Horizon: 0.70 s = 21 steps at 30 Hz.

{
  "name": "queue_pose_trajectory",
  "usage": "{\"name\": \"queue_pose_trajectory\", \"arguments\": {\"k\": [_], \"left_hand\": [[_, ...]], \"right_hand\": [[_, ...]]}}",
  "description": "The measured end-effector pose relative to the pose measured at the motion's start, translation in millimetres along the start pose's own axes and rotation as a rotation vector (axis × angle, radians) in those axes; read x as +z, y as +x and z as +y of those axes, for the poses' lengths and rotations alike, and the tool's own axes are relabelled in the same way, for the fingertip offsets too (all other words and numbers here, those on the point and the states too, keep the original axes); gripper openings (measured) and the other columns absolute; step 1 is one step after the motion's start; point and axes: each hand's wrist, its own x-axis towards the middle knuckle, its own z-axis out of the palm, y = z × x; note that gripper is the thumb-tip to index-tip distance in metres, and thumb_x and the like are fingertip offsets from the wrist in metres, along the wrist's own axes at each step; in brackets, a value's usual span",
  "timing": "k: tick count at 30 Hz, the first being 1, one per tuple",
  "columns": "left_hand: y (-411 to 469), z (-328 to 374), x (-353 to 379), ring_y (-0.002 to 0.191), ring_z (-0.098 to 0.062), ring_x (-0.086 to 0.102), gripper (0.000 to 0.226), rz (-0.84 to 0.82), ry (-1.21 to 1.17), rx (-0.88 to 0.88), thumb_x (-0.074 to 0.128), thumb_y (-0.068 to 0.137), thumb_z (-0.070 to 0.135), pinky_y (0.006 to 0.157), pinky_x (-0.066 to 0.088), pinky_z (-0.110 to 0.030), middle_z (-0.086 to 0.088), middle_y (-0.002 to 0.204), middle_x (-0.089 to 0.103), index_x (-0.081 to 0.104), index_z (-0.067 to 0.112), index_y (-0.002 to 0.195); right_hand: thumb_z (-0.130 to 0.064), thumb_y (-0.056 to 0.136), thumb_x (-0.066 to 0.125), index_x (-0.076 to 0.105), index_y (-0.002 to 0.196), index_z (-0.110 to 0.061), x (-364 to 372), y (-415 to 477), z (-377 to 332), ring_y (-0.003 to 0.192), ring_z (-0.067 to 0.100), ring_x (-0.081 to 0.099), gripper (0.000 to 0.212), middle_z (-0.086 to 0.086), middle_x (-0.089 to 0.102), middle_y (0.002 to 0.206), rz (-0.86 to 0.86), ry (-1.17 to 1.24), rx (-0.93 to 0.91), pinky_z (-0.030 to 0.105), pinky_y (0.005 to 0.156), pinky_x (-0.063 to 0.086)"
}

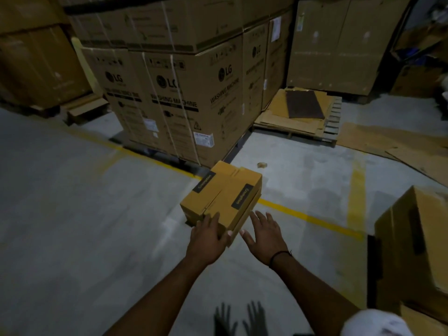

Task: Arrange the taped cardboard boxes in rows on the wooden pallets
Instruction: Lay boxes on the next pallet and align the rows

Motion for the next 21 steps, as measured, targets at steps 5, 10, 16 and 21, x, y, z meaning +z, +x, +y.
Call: {"name": "queue_pose_trajectory", "arguments": {"k": [5,10,16,21], "left_hand": [[51.5,-22.0,-14.6,0.154,-0.036,0.018,0.080,0.000,-0.040,-0.002,0.044,0.099,0.067,0.124,0.018,-0.053,-0.008,0.170,0.019,0.018,0.026,0.163],[108.2,-33.0,-10.1,0.154,-0.034,0.021,0.082,-0.061,-0.079,-0.032,0.043,0.097,0.070,0.123,0.021,-0.055,-0.005,0.169,0.021,0.017,0.028,0.163],[200.8,-48.9,-17.0,0.151,-0.032,0.029,0.086,-0.090,-0.058,-0.091,0.040,0.093,0.075,0.120,0.026,-0.055,-0.004,0.167,0.029,0.021,0.028,0.162],[272.5,-51.2,-40.2,0.152,-0.029,0.027,0.080,-0.123,0.026,-0.153,0.045,0.099,0.065,0.122,0.025,-0.052,-0.005,0.167,0.028,0.019,0.027,0.163]], "right_hand": [[-0.062,0.102,0.031,0.016,0.161,-0.023,8.0,53.1,-16.7,0.155,0.031,0.007,0.072,0.005,0.018,0.168,-0.032,0.010,-0.017,0.047,0.125,0.013],[-0.060,0.103,0.034,0.018,0.161,-0.022,17.0,121.7,-12.7,0.155,0.033,0.010,0.072,0.007,0.021,0.167,-0.092,0.027,0.003,0.049,0.124,0.016],[-0.067,0.099,0.031,0.022,0.159,-0.025,32.4,238.4,3.4,0.150,0.034,0.022,0.074,0.007,0.027,0.164,-0.180,0.054,0.008,0.050,0.121,0.022],[-0.065,0.101,0.030,0.013,0.162,-0.021,19.5,322.2,10.4,0.153,0.035,0.014,0.077,0.009,0.018,0.167,-0.265,0.072,0.013,0.050,0.124,0.015]]}}
